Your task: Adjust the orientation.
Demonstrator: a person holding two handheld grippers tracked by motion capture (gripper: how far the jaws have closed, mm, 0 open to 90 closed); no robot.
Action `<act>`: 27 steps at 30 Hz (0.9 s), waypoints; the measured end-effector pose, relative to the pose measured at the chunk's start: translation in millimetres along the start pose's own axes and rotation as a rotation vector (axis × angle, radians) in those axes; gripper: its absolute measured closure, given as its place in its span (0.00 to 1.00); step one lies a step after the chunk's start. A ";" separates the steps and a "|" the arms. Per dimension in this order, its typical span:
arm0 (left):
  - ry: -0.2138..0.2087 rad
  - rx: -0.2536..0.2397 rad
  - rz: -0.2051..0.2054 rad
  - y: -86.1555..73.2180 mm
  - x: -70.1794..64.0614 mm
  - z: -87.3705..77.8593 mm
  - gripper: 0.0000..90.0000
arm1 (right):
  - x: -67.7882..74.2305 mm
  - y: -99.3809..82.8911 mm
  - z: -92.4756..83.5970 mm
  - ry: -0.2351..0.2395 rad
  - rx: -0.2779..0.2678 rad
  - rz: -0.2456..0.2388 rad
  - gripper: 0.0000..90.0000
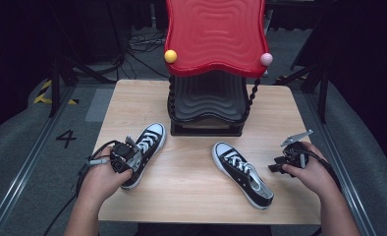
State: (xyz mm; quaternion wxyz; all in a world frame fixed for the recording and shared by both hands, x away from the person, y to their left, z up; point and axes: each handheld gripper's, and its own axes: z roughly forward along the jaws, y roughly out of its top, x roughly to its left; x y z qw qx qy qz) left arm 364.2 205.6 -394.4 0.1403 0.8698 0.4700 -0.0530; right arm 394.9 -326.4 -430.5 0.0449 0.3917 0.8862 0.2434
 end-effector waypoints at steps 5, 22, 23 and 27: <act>-0.019 -0.089 -0.038 7.4 2.3 4.1 0.65 | 2.4 -1.8 0.8 0.005 0.002 -0.008 0.59; 0.019 -0.175 -0.178 38.4 13.4 37.3 0.76 | 2.1 -27.4 -8.0 -0.025 -0.025 0.064 0.56; 0.017 -0.174 -0.190 39.2 13.7 37.5 0.78 | 1.9 -29.0 -9.2 -0.028 -0.027 0.068 0.56; 0.026 -0.152 -0.221 42.8 13.9 38.5 0.80 | 1.7 -34.6 -12.6 -0.035 -0.040 0.087 0.55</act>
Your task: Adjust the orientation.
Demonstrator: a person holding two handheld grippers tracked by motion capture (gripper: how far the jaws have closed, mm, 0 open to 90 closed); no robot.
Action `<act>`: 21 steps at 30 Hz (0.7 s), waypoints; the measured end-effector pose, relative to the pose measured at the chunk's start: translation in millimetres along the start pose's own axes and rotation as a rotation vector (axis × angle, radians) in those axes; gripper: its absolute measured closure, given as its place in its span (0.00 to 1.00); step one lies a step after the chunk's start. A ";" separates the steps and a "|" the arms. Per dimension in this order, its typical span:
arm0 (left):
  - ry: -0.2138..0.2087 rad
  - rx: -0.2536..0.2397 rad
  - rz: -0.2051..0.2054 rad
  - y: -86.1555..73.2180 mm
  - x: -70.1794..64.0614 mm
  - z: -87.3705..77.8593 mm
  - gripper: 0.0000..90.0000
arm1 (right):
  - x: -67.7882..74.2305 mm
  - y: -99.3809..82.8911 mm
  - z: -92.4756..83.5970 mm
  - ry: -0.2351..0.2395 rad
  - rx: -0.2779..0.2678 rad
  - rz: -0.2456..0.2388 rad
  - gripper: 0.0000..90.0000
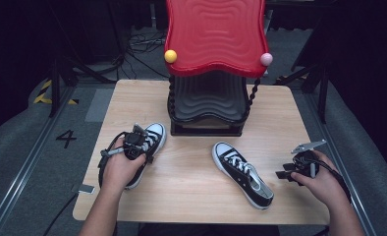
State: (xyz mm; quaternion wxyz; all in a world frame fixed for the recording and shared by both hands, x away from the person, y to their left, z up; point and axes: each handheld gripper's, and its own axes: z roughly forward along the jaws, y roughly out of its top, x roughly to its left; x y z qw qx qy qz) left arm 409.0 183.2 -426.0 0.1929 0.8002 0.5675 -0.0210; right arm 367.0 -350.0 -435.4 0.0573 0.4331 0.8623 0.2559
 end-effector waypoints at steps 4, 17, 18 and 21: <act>0.005 0.004 -0.034 1.9 -0.5 1.3 0.79 | 0.3 -2.7 -0.1 0.001 0.000 0.004 0.55; 0.010 -0.011 -0.021 -0.1 2.4 0.9 0.89 | 1.7 -2.6 6.0 0.010 0.010 0.005 0.55; 0.019 -0.005 -0.014 0.6 1.3 0.4 0.90 | 1.6 -2.6 6.1 0.010 0.009 0.006 0.55; 0.041 0.021 -0.007 4.6 -1.8 -1.1 0.94 | 1.1 -2.9 6.3 0.012 0.009 0.009 0.55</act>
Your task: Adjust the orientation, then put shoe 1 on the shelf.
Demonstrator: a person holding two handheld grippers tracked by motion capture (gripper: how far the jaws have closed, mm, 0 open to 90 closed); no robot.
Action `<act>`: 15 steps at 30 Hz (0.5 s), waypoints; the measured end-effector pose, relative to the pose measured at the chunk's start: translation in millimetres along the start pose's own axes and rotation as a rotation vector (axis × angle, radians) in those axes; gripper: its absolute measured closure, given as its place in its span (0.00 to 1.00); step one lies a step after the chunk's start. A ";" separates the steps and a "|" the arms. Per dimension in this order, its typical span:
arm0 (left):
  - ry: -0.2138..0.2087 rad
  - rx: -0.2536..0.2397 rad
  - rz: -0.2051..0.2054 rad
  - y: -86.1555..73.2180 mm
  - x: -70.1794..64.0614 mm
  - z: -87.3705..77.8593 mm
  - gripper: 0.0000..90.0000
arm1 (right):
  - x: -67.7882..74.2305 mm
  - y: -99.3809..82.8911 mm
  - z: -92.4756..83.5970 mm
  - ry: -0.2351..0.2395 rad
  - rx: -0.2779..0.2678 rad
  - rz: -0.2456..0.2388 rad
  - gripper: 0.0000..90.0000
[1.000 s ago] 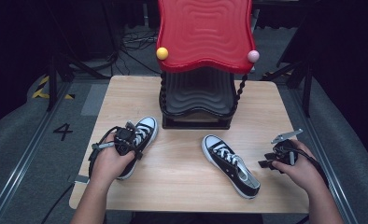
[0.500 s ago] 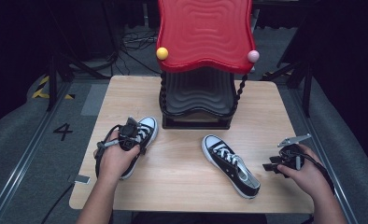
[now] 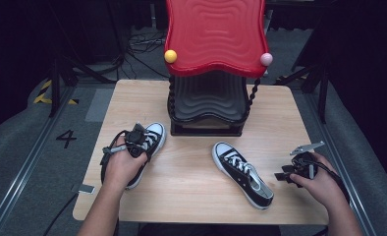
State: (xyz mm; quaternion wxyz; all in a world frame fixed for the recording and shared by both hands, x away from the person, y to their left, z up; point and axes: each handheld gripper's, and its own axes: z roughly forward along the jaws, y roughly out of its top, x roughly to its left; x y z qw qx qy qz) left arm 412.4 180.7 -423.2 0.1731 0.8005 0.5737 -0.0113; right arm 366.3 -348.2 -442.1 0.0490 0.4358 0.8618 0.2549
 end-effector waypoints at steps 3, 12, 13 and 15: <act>0.039 0.062 0.038 10.0 -7.1 -2.0 0.96 | -0.6 -0.3 -0.3 -0.001 -0.002 0.004 0.55; 0.021 0.107 0.107 12.4 -19.6 -25.0 0.97 | -1.7 -0.5 -2.2 -0.009 -0.004 0.004 0.55; 0.030 0.114 0.119 10.9 -22.7 -27.4 0.97 | -1.6 -0.2 -2.2 -0.011 -0.007 0.003 0.55; 0.038 0.113 0.147 7.9 -29.0 -33.4 0.97 | -0.4 0.7 -2.7 -0.009 -0.011 -0.001 0.55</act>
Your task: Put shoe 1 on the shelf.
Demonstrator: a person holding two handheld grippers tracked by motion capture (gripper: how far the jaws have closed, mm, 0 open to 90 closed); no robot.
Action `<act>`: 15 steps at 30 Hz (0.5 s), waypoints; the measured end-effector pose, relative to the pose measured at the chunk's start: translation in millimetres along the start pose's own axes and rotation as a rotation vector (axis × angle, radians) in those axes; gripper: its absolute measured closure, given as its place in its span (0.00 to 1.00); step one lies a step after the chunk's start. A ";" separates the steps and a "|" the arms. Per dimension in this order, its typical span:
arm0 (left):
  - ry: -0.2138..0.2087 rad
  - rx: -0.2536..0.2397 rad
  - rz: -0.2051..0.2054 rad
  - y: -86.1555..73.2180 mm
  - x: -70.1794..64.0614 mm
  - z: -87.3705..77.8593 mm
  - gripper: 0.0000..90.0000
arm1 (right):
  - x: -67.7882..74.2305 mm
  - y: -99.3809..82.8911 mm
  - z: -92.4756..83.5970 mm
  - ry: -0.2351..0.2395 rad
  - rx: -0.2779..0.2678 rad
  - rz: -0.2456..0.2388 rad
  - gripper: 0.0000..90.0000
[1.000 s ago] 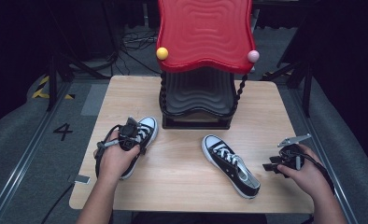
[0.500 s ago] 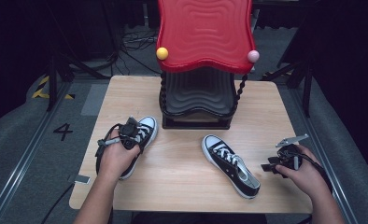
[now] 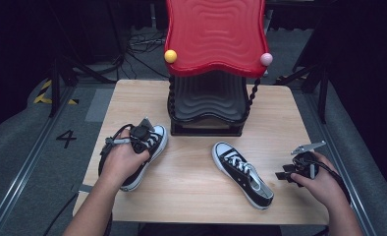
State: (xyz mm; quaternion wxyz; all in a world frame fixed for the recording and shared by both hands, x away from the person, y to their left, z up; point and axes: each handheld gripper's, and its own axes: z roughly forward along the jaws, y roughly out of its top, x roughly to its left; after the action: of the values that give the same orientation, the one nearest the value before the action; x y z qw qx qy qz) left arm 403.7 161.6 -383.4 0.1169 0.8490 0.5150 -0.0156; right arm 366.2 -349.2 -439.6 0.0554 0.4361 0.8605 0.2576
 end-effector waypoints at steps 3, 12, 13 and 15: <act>-0.036 -0.009 0.032 -3.3 -9.5 -10.2 0.97 | 2.0 1.0 -0.5 -0.001 0.001 -0.005 0.55; -0.065 -0.014 0.144 -1.4 -39.5 -37.6 0.97 | 6.5 0.9 -3.3 -0.004 -0.013 -0.007 0.55; -0.071 -0.014 0.157 -0.6 -42.0 -40.2 0.97 | 6.2 0.3 -3.8 -0.004 -0.012 -0.008 0.55; -0.075 -0.015 0.175 0.5 -46.7 -44.4 0.97 | 6.4 -1.2 -4.3 -0.006 -0.013 -0.004 0.55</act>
State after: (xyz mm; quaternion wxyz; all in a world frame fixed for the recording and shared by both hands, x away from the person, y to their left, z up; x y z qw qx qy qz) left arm 378.1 130.2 -333.3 0.1435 0.8886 0.4344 -0.0334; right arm 360.0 -346.5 -435.6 0.0612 0.4347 0.8595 0.2618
